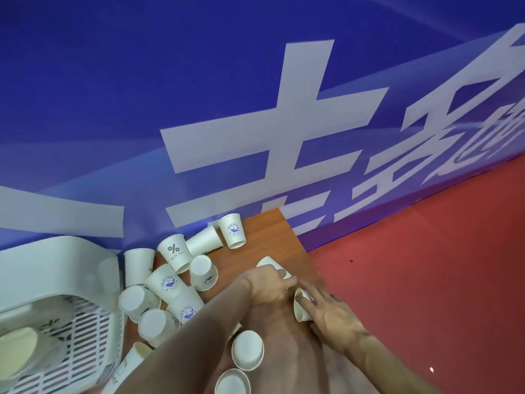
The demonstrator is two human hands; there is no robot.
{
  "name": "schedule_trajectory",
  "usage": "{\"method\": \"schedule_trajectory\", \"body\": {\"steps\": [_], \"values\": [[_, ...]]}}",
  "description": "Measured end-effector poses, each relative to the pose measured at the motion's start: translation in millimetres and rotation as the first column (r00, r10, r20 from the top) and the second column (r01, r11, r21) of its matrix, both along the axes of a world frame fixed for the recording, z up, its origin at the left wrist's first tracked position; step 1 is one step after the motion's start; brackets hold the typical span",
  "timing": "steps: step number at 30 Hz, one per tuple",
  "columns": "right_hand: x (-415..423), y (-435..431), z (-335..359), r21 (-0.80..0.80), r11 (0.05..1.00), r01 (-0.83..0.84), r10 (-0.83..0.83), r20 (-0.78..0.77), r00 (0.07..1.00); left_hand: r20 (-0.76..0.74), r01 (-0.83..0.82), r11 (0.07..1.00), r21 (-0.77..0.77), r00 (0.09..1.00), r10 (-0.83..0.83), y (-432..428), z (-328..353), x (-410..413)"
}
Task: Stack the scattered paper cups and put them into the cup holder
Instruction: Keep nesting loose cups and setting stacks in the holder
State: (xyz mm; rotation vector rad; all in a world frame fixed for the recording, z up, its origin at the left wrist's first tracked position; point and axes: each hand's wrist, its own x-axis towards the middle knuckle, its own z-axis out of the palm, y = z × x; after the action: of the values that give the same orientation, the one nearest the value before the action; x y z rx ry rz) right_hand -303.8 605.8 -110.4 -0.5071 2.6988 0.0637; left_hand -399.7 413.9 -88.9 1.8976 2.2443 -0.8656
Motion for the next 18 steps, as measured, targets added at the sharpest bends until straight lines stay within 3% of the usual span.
{"method": "schedule_trajectory", "body": {"steps": [8,11,18], "values": [[0.1,-3.5,-0.3,0.047,0.998,0.046,-0.047,0.004,0.999,-0.114,0.000,1.000,-0.004,0.993,0.000,1.1,16.7,6.5],[4.7,-4.2,12.9,0.011,0.996,0.085,-0.085,-0.019,0.996,-0.083,0.037,0.999,-0.037,0.996,-0.040,-3.9,30.7,18.4],[11.6,-16.1,56.3,-0.125,0.991,0.040,-0.062,-0.176,0.982,-0.058,-0.046,0.999,0.013,0.997,0.047,-50.4,90.3,41.5]]}}
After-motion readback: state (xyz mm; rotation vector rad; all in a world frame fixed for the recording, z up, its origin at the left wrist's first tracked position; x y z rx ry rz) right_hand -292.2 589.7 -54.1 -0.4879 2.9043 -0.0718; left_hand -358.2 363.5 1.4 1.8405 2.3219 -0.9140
